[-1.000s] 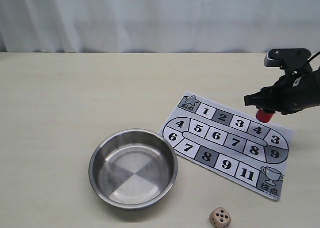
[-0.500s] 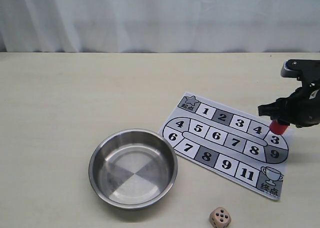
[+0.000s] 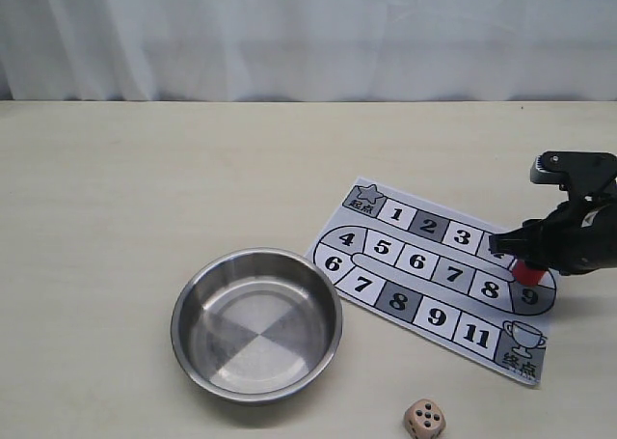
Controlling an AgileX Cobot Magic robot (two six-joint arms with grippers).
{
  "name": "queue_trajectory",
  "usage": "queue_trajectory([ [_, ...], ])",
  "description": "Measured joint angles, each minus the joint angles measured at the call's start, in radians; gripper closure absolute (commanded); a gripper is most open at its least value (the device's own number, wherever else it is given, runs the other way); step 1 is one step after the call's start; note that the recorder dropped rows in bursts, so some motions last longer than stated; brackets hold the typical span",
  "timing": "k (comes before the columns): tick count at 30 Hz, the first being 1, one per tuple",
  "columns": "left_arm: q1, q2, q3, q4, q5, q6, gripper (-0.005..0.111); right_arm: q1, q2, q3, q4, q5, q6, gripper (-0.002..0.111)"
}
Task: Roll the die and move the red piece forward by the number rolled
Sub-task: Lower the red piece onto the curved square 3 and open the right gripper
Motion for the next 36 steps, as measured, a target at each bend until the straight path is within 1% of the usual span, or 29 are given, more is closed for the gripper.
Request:
queue_trajectory([
  [24,0.0,0.0,0.0,0.0,0.0,0.0,0.107,0.0,0.001,0.0,0.0,-0.048,-0.031,0.104],
  [27,0.0,0.0,0.0,0.0,0.0,0.0,0.107,0.0,0.001,0.0,0.0,-0.048,-0.039,0.099],
  [36,0.0,0.0,0.0,0.0,0.0,0.0,0.107,0.0,0.001,0.0,0.0,-0.042,-0.047,0.069],
])
